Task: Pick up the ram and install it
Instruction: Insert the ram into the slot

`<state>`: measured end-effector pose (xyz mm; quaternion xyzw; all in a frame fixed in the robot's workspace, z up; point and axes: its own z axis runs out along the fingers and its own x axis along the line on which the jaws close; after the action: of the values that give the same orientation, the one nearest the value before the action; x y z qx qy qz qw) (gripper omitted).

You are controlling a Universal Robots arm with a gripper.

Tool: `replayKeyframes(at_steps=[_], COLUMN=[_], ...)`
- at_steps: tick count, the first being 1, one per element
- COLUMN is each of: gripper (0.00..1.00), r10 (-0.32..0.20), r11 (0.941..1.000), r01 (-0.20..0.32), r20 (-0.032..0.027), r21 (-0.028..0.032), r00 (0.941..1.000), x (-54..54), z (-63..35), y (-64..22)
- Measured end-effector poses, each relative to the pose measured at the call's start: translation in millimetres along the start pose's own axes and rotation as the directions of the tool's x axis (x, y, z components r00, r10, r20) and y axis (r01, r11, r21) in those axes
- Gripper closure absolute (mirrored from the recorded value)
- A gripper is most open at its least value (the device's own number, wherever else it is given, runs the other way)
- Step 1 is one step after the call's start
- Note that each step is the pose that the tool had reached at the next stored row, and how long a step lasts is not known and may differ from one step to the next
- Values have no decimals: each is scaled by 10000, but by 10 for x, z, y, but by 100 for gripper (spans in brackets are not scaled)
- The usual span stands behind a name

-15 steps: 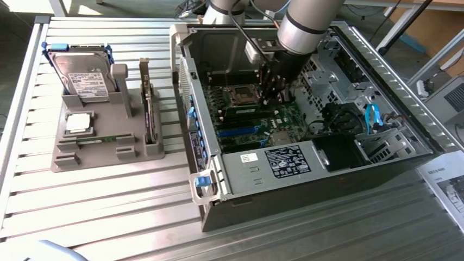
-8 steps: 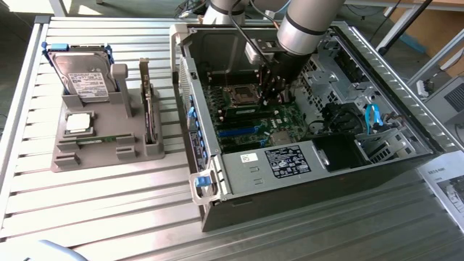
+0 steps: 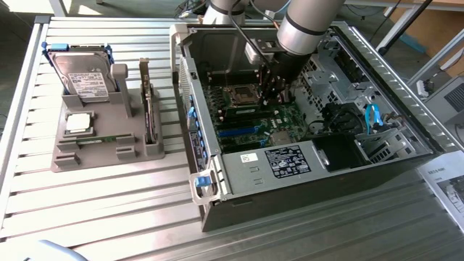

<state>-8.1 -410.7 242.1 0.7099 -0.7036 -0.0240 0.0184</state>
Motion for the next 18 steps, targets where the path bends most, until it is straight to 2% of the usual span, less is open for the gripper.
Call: replayKeyframes(at_steps=[13, 18], gripper=[87, 87], r10=[-10, -11], r11=[9999, 9999], r01=[9, 9], r20=[144, 152], r21=[105, 109], r00=[9999, 9999], x=[0, 0], z=[0, 0], y=[3, 3])
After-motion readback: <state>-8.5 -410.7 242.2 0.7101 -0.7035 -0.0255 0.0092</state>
